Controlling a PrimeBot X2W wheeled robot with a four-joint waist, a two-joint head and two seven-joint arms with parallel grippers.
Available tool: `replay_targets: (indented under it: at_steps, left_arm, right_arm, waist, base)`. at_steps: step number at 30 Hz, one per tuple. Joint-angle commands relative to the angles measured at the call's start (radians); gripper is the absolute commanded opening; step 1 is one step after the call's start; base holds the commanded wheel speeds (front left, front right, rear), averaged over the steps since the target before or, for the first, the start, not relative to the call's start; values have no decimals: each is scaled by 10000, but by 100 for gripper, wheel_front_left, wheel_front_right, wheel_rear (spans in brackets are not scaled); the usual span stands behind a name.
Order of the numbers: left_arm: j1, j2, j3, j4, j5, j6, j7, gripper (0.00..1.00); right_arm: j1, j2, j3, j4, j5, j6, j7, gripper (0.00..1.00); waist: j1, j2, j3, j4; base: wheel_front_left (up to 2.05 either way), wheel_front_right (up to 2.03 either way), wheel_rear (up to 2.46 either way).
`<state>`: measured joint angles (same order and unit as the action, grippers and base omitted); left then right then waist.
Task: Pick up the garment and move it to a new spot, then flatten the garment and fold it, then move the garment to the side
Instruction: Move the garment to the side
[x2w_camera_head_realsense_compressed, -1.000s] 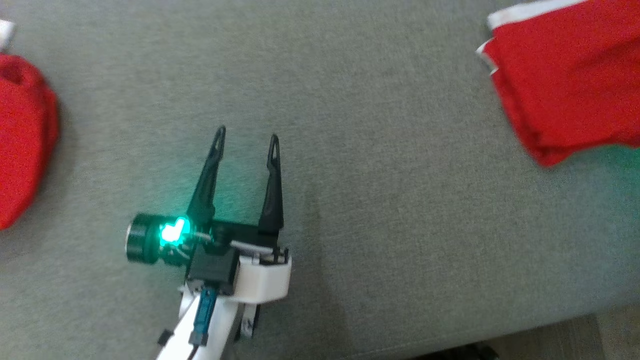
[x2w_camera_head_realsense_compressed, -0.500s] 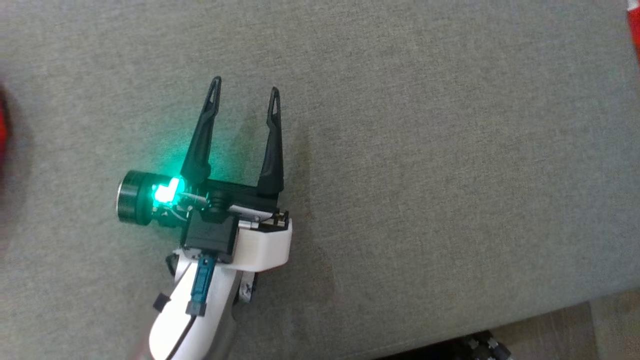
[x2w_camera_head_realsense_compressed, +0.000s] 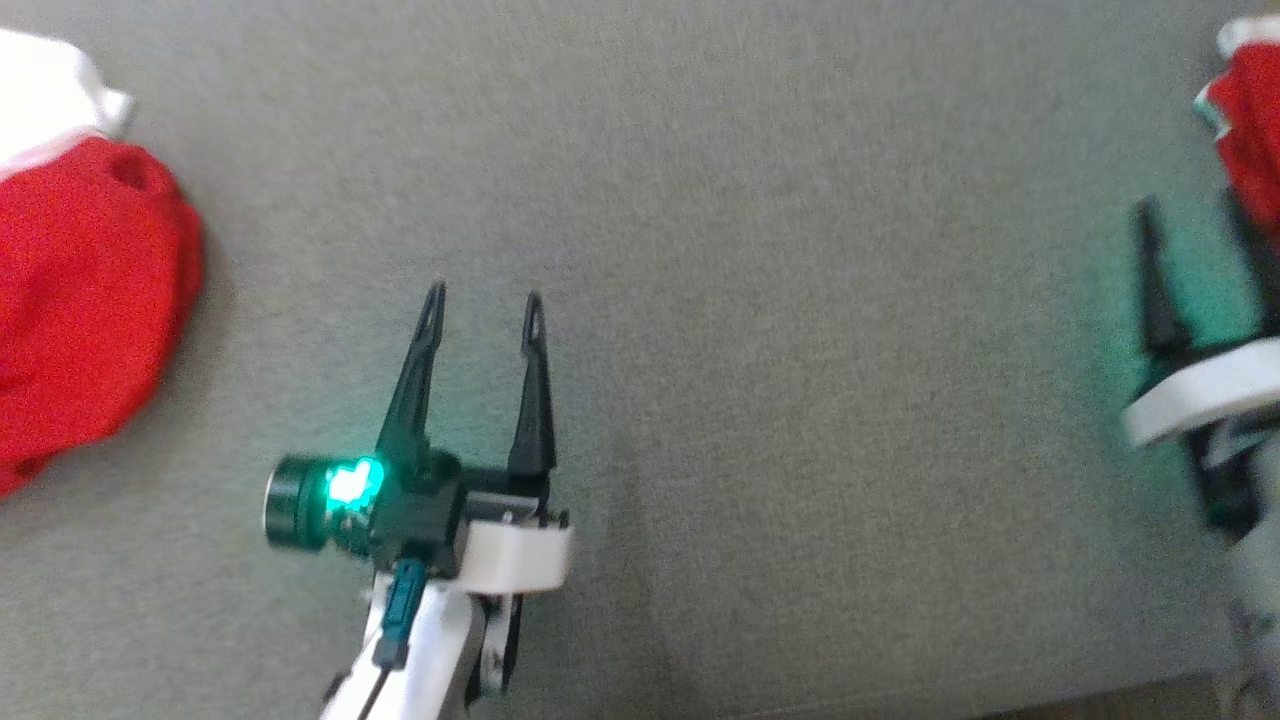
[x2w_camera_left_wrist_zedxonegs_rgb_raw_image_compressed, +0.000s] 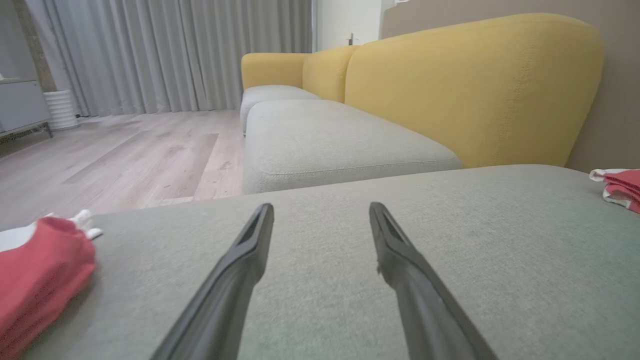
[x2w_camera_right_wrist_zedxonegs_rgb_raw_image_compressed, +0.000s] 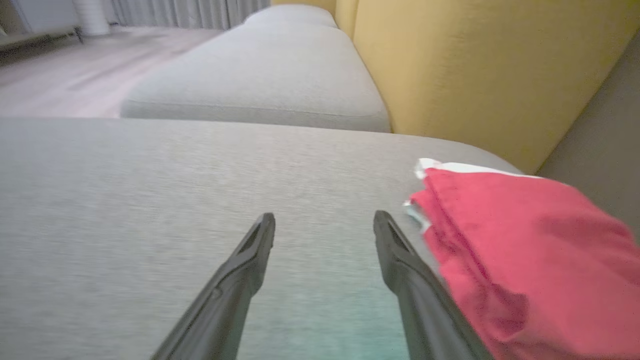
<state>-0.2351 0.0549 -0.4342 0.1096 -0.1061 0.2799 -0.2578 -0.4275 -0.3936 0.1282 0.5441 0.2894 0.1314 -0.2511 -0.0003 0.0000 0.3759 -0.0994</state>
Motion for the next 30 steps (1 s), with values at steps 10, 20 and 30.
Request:
replay_targets:
  at_steps: [10,20,30]
  left_arm:
    - [1553,-43,1076,-72,-605,-385,-40,100]
    - [2490,-46,1881,250,-483,-837,-40,100]
    - [3121,-46,2375,341,-409,-1082,-40,100]
  right_arm:
    - [2482,1237,1041,-2246,332,-7,-106,100]
    - [4092,2462,-99,-2910,-981,-7,-106,100]
    - [4515,2755,-33,-2912,-1327,-7,-106,100]
  waist:
    - [3,0,-3164,769]
    - [3,0,-4111,822]
    - [3,0,-4375,751]
  base:
    - [0,0,0]
    - [0,0,0]
    - [0,0,0]
